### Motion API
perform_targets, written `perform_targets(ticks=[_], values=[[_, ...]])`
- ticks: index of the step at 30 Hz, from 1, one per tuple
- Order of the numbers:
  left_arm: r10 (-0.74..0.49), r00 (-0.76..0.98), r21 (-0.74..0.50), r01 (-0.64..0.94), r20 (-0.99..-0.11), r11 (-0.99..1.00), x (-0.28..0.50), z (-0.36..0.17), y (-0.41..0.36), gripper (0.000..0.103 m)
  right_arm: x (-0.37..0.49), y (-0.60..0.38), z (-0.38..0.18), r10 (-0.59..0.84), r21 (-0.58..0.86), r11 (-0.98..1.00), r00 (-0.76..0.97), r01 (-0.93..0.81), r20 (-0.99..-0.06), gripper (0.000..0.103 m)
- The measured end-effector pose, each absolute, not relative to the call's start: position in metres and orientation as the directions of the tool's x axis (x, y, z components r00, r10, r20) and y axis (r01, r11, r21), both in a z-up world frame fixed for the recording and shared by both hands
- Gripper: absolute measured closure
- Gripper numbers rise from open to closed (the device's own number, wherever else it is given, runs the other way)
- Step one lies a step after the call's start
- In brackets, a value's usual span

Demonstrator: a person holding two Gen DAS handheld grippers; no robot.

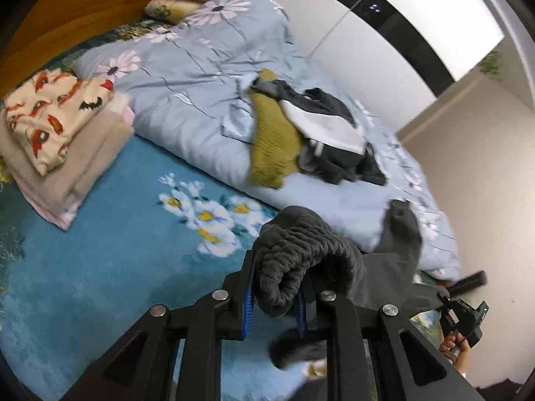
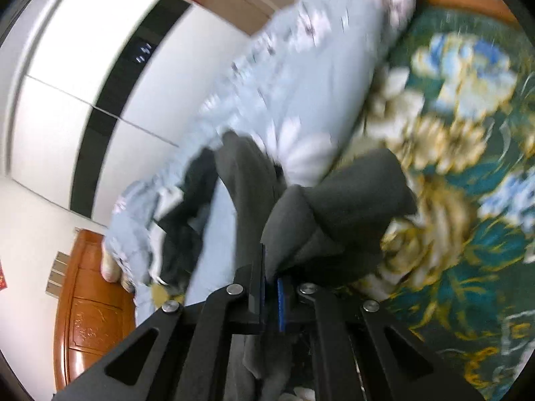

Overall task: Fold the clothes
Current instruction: 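Grasp a sweatpants leg cuff with the right gripper while the left gripper holds the waistband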

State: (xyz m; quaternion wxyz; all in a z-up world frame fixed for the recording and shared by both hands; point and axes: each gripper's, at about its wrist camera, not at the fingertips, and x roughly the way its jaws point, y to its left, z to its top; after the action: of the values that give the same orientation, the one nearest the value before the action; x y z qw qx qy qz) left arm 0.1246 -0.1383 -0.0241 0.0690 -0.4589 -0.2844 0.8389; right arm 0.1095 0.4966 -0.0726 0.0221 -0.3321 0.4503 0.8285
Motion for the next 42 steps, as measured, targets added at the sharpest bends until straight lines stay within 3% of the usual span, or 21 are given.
perform_targets(ticks=[3,5,8,12,20,23,25,26,30,35,38,42], values=[[0.429,-0.538,-0.593,0.171,-0.725,-0.787,0.144,-0.036,-0.145,0.082,0.165,0.518,-0.039,-0.201,0.741,-0.597,-0.838,-0.306,-0.507,0.098],[0.44,-0.514,-0.598,0.192,-0.736,-0.778,0.154,-0.05,-0.15,0.082,0.201,0.531,-0.033,-0.135,0.719,-0.606,-0.847,-0.339,-0.514,0.098],[0.443,-0.464,-0.583,0.217,-0.767,-0.783,0.154,-0.074,-0.153,0.082,0.237,0.55,-0.067,-0.07,0.65,-0.588,-0.77,-0.482,-0.634,0.098],[0.416,-0.39,-0.519,0.211,-0.822,-0.828,0.148,-0.099,-0.141,0.082,0.263,0.558,-0.132,-0.093,0.6,-0.503,-0.651,-0.622,-0.753,0.098],[0.46,-0.33,-0.553,0.294,-0.824,-0.78,0.137,-0.122,-0.151,0.078,0.277,0.566,-0.148,-0.118,0.574,-0.482,-0.601,-0.662,-0.791,0.095],[0.463,-0.306,-0.551,0.349,-0.832,-0.758,0.133,-0.129,-0.161,0.065,0.278,0.567,-0.144,-0.104,0.521,-0.525,-0.557,-0.673,-0.824,0.078],[0.472,-0.338,-0.577,0.379,-0.814,-0.723,0.135,-0.129,-0.174,0.043,0.282,0.568,-0.142,-0.085,0.49,-0.551,-0.539,-0.675,-0.838,0.068],[0.484,-0.346,-0.592,0.383,-0.803,-0.709,0.134,-0.128,-0.177,0.043,0.284,0.569,-0.141,-0.075,0.475,-0.565,-0.531,-0.675,-0.844,0.062],[0.458,-0.344,-0.562,0.332,-0.82,-0.757,0.133,-0.108,-0.18,0.043,0.294,0.572,-0.131,-0.006,0.396,-0.618,-0.499,-0.679,-0.866,0.06],[0.538,-0.234,-0.581,0.191,-0.81,-0.791,0.147,-0.115,-0.119,0.04,0.309,0.563,-0.105,0.2,0.281,-0.559,-0.456,-0.78,-0.867,0.057],[0.543,-0.135,-0.559,0.161,-0.829,-0.814,0.155,-0.144,-0.072,0.04,0.307,0.556,-0.1,0.166,0.342,-0.534,-0.493,-0.773,-0.854,0.057],[0.497,-0.141,-0.516,0.187,-0.856,-0.836,0.162,-0.17,-0.042,0.04,0.294,0.536,-0.095,0.126,0.355,-0.601,-0.523,-0.716,-0.843,0.056]])
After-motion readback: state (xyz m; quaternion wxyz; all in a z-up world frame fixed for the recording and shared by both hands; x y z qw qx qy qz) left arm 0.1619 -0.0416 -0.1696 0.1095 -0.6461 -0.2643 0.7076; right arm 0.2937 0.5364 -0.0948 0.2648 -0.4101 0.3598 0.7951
